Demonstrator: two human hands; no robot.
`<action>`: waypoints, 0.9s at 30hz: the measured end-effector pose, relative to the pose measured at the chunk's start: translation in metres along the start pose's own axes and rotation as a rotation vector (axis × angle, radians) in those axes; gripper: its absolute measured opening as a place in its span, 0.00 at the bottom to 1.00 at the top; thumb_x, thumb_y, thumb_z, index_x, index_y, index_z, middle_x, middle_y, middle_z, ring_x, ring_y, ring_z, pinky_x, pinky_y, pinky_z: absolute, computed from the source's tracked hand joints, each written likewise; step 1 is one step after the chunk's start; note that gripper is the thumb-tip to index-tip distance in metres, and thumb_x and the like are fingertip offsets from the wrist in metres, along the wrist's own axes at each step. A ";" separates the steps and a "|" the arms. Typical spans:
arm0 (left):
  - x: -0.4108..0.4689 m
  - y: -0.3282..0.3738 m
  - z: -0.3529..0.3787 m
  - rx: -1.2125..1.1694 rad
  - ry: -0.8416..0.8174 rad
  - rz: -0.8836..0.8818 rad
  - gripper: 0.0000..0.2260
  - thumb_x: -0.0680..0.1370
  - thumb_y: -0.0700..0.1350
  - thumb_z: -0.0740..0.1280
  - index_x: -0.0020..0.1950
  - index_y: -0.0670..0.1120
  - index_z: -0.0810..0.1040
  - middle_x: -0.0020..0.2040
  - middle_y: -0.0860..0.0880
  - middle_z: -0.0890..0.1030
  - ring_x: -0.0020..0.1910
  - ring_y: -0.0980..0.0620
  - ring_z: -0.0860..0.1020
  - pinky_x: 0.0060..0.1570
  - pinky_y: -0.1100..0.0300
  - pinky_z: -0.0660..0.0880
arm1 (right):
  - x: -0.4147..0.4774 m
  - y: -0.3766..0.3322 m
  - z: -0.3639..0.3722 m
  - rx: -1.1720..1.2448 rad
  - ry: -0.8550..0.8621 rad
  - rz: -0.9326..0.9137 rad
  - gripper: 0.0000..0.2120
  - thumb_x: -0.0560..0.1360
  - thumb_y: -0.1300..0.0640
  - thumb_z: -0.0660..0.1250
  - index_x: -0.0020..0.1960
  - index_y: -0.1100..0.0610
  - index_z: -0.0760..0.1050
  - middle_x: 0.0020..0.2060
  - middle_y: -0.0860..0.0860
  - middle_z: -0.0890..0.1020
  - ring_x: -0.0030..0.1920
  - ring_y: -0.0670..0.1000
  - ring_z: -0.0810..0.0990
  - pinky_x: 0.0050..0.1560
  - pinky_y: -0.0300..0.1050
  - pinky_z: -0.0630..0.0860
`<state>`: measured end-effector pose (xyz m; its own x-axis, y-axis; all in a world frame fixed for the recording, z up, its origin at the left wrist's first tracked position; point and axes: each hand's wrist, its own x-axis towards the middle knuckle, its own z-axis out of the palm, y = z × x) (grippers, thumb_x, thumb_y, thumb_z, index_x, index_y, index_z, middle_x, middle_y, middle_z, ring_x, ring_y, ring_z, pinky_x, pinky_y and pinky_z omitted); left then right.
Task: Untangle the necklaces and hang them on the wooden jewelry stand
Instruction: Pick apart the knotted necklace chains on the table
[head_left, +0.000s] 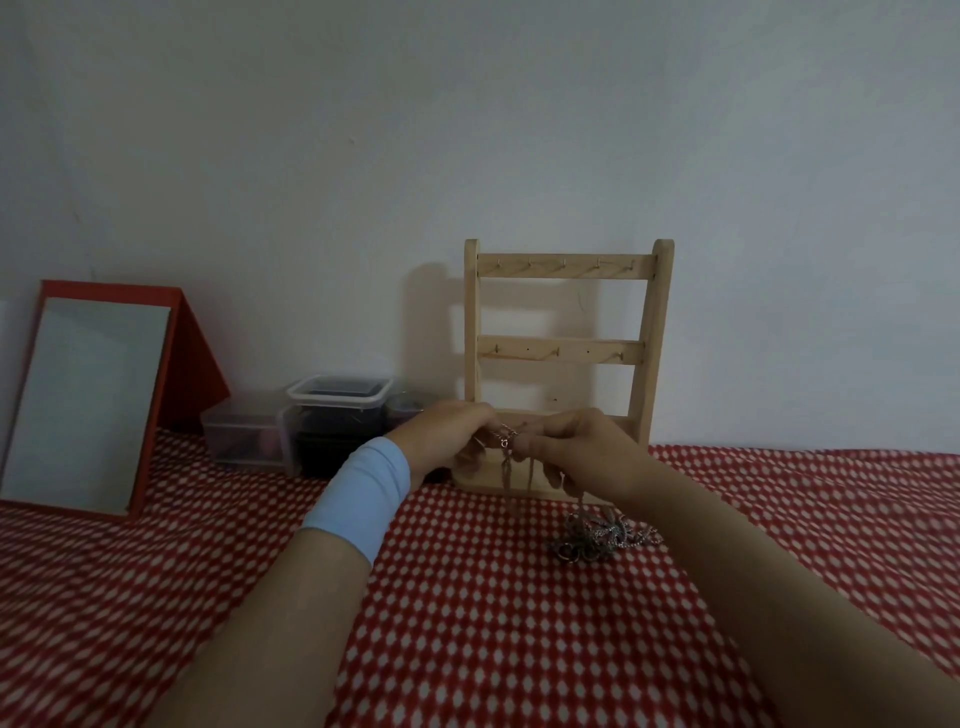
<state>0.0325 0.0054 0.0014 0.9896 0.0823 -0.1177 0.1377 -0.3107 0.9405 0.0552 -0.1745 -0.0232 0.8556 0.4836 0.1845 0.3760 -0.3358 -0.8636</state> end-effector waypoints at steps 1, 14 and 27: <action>-0.001 -0.003 -0.003 0.008 -0.032 0.049 0.05 0.79 0.40 0.64 0.48 0.40 0.78 0.41 0.45 0.78 0.36 0.50 0.75 0.47 0.55 0.73 | 0.002 0.001 -0.001 0.025 0.010 0.017 0.08 0.80 0.53 0.70 0.47 0.55 0.87 0.34 0.58 0.82 0.32 0.50 0.76 0.32 0.41 0.76; -0.006 -0.011 -0.007 0.318 -0.058 0.272 0.08 0.78 0.46 0.68 0.56 0.47 0.76 0.36 0.52 0.79 0.39 0.50 0.77 0.45 0.54 0.76 | 0.005 0.001 0.001 -0.267 0.116 -0.025 0.06 0.79 0.55 0.71 0.49 0.52 0.87 0.35 0.42 0.85 0.36 0.42 0.85 0.36 0.29 0.76; -0.012 -0.001 -0.005 0.903 -0.032 0.337 0.15 0.81 0.40 0.60 0.57 0.53 0.84 0.59 0.52 0.82 0.57 0.50 0.78 0.55 0.64 0.71 | -0.002 0.002 0.002 -0.078 -0.060 0.073 0.17 0.85 0.52 0.59 0.49 0.61 0.81 0.42 0.54 0.83 0.41 0.50 0.82 0.50 0.48 0.82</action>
<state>0.0205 0.0097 0.0036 0.9818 -0.1662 0.0924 -0.1876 -0.9259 0.3278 0.0538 -0.1748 -0.0265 0.8601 0.5019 0.0917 0.3417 -0.4330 -0.8341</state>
